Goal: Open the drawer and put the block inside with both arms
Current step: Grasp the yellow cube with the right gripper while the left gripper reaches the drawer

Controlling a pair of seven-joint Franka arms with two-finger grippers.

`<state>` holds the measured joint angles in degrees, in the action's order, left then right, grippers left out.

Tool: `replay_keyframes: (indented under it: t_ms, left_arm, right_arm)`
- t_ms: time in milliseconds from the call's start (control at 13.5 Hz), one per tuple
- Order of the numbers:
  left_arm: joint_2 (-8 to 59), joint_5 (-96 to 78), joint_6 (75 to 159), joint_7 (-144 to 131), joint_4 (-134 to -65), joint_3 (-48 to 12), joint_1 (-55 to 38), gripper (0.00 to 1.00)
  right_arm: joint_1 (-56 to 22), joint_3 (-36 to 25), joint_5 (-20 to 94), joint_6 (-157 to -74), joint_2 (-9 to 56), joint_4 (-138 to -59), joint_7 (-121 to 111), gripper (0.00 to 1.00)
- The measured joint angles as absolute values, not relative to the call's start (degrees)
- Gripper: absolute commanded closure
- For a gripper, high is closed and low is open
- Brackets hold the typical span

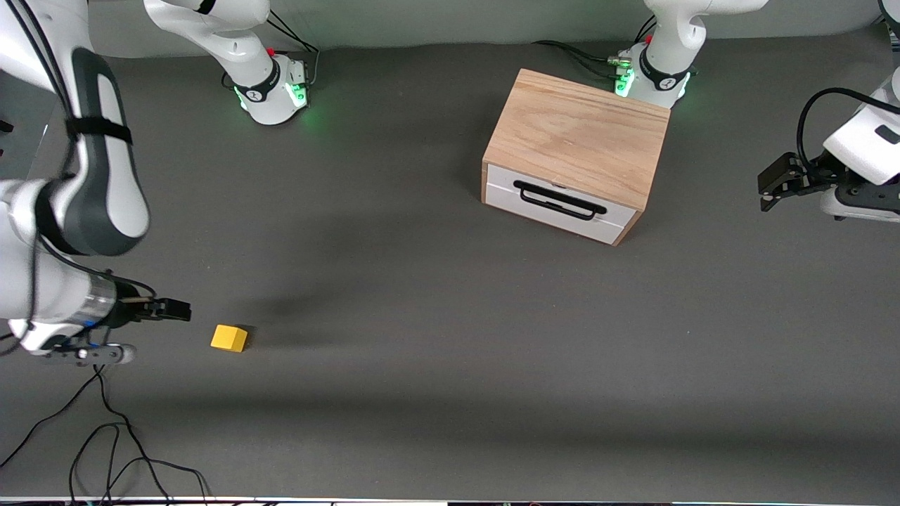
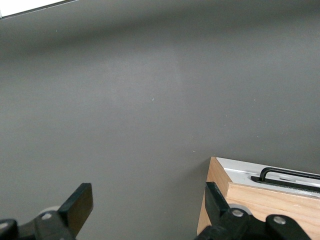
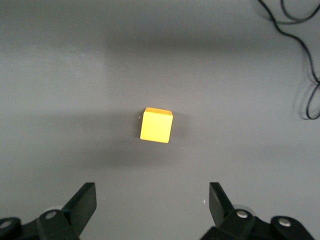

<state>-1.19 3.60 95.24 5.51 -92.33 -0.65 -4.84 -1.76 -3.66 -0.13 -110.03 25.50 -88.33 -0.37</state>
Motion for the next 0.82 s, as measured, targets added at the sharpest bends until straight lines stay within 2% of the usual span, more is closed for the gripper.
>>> replay_keyframes:
  t_ms: [445,817]
  left_arm:
    - [-1.2,3.5,94.6,4.9,-92.3,-0.7,-5.0,0.0]
    - [-1.3,-1.2,89.6,-10.5,-92.2,-0.7,-5.6,0.0]
  right_arm:
    - [-0.9,-4.1,0.1,-116.7,30.8,-90.2,-0.2,0.0]
    - [-1.0,-4.0,1.4,-122.9,35.8,-90.8,-0.1,0.0]
